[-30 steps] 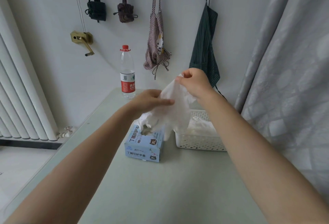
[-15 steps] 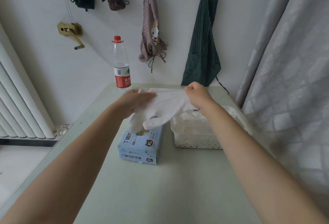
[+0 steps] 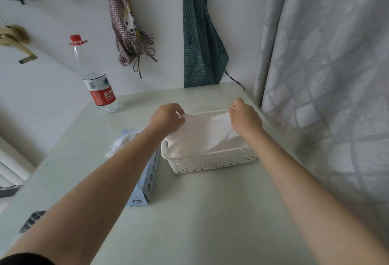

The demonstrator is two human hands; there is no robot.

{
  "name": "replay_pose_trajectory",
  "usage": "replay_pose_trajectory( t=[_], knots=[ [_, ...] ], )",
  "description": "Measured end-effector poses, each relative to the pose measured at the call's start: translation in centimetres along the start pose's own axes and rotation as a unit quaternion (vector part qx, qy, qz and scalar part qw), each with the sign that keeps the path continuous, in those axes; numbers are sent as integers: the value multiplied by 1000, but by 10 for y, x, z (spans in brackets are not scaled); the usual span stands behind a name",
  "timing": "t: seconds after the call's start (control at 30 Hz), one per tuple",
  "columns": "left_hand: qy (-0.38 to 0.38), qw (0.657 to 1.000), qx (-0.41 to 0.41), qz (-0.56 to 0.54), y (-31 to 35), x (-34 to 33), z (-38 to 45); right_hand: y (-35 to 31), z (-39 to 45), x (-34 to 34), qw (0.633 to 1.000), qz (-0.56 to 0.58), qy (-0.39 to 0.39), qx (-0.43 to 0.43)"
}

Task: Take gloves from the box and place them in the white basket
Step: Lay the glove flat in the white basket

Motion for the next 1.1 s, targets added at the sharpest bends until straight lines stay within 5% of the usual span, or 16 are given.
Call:
replay_pose_trajectory(
  t=[0.1, 0.2, 0.4, 0.67, 0.77, 0.93, 1.1],
  knots=[
    [62, 994, -89, 30, 18, -9, -10, 10, 3, -6, 998, -55, -8, 32],
    [-16, 986, -166, 2, 36, -33, -22, 13, 4, -14, 995, -84, -19, 57],
    [-196, 956, -129, 175, 24, -82, -30, 12, 6, -20, 978, -186, -27, 90],
    [-210, 939, -163, 220, 11, -73, -27, 1, 0, -16, 957, -274, -36, 85],
    [-164, 966, -175, 92, 14, -40, -31, -9, 1, -8, 963, -259, 13, 71],
    [64, 989, -125, -53, -27, 35, -29, -82, -3, -8, 976, -155, 60, 144],
    [73, 997, -6, -24, -101, 64, -33, -156, -17, -45, 975, -5, -8, 221]
  ],
)
Point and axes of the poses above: each hand's wrist, its own z-axis towards the middle knuckle, its own x-axis out of the back of the hand, y = z × x, the point moved 6 cm from there along z, towards the middle knuckle, and after that the axes turned 7 degrees about x, right-handed, at the moved point
